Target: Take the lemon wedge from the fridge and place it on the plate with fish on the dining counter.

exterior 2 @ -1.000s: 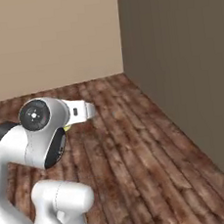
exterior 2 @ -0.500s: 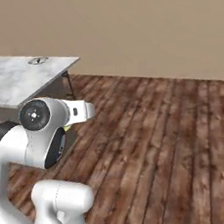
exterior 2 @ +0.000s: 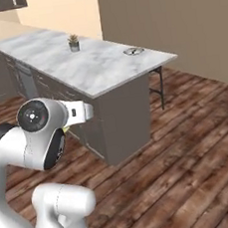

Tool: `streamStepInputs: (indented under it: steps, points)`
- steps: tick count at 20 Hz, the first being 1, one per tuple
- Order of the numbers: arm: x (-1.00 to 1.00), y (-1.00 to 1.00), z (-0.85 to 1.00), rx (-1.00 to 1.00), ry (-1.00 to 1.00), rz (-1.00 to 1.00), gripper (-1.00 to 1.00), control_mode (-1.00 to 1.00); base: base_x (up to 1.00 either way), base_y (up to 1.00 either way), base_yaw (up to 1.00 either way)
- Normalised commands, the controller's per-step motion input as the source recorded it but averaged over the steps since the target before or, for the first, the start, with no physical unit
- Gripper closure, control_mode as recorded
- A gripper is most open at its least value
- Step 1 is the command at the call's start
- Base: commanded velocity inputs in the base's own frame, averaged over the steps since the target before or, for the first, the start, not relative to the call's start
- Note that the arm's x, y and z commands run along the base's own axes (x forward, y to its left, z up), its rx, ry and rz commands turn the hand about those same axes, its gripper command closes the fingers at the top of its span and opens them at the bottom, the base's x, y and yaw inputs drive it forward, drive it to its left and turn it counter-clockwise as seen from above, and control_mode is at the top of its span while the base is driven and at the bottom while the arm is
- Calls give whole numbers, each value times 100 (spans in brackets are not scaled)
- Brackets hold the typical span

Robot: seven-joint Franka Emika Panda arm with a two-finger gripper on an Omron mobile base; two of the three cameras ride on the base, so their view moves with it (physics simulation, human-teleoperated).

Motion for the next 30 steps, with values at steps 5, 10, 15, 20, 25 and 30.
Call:
streamStepInputs:
  steps: [5, 10, 15, 20, 25, 30]
  points:
    - [0, 0, 0, 0, 0, 0, 100, 100, 100, -75, 20]
    - [0, 0, 0, 0, 0, 0, 100, 100, 100, -98, 25]
    - [0, 0, 0, 0, 0, 0, 100, 100, 100, -100, 23]
    - [0, 0, 0, 0, 0, 0, 100, 100, 100, -100, 24]
    - [0, 0, 0, 0, 0, 0, 100, 100, 100, -98, 25]
    - [0, 0, 0, 0, 0, 0, 100, 100, 87, -66, 43]
